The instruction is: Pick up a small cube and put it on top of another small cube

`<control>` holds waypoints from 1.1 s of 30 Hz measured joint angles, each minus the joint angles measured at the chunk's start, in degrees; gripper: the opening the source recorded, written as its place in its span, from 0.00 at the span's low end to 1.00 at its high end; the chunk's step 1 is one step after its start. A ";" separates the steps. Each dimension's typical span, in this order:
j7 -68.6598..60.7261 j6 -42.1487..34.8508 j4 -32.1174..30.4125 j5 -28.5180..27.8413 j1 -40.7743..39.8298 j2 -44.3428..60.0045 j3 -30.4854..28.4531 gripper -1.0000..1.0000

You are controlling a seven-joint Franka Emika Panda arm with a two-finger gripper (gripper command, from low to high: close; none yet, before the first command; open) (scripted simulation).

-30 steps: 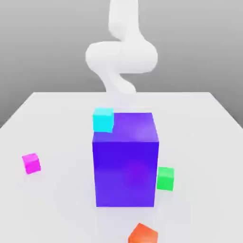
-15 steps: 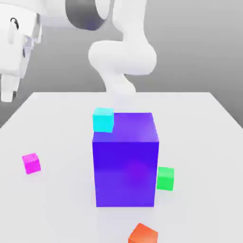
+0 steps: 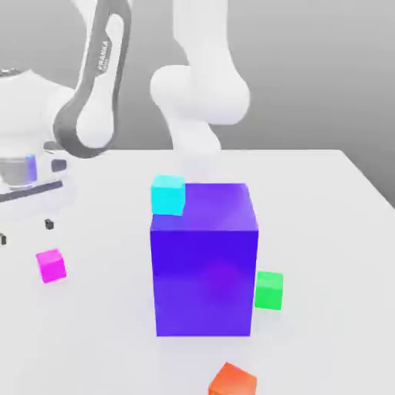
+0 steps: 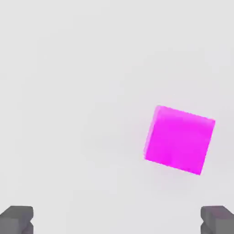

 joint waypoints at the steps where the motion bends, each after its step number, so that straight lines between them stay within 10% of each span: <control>1: 0.83 1.25 -0.23 0.68 -0.11 1.69 0.04 0.50; 7: -1.73 10.86 1.57 5.85 -4.04 13.77 5.18 0.50; 8: -1.99 12.16 1.88 6.19 -4.78 15.37 6.00 0.00; 22: 1.74 2.17 -0.13 0.97 -2.81 2.79 2.89 0.00; 33: -8.84 -3.54 5.56 14.65 16.04 -6.08 11.01 0.00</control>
